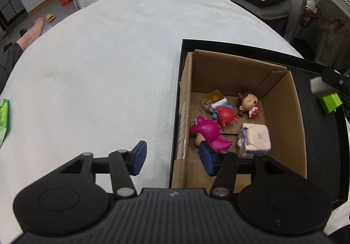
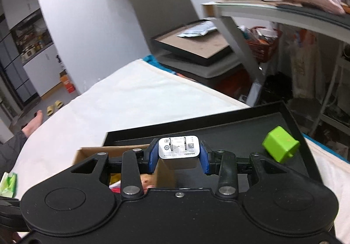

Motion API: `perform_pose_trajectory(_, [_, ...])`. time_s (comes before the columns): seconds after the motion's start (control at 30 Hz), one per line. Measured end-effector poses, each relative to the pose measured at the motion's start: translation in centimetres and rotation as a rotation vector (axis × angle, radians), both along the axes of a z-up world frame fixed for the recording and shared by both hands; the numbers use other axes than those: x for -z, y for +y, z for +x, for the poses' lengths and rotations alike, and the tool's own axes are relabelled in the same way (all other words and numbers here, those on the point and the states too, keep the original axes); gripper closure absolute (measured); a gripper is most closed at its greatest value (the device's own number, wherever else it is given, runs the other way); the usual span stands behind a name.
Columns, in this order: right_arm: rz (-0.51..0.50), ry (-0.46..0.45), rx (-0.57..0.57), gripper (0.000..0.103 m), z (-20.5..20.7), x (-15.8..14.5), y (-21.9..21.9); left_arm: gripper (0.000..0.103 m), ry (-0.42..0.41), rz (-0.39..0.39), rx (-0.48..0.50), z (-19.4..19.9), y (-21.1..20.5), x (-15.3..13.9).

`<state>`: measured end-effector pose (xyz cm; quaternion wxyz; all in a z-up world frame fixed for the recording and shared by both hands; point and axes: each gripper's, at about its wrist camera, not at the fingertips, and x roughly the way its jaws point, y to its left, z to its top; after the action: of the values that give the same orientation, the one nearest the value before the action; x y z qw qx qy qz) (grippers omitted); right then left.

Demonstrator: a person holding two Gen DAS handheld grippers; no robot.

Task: Organize rigid objects
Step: 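Carry the white plug block with the right gripper into the box and release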

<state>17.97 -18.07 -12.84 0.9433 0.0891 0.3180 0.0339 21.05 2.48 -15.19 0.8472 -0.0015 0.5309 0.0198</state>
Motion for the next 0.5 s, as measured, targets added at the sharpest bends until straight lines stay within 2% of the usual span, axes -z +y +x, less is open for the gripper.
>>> perform_pose_trajectory(0.23, [-0.063, 0.010, -0.073, 0.066, 0.1, 0.1, 3.8, 0.057, 0.010, -0.032, 0.000, -0.3, 0.8, 0.9])
perform_pose_trajectory(0.43, [-0.096, 0.037, -0.093, 0.065, 0.5, 0.8, 5.4, 0.071, 0.021, -0.079, 0.010, -0.4, 1.3, 1.7])
perform_pose_trajectory(0.5, [-0.099, 0.045, -0.096, 0.065, 0.7, 1.1, 5.8, 0.079, 0.023, -0.089, 0.018, -0.4, 1.2, 1.9])
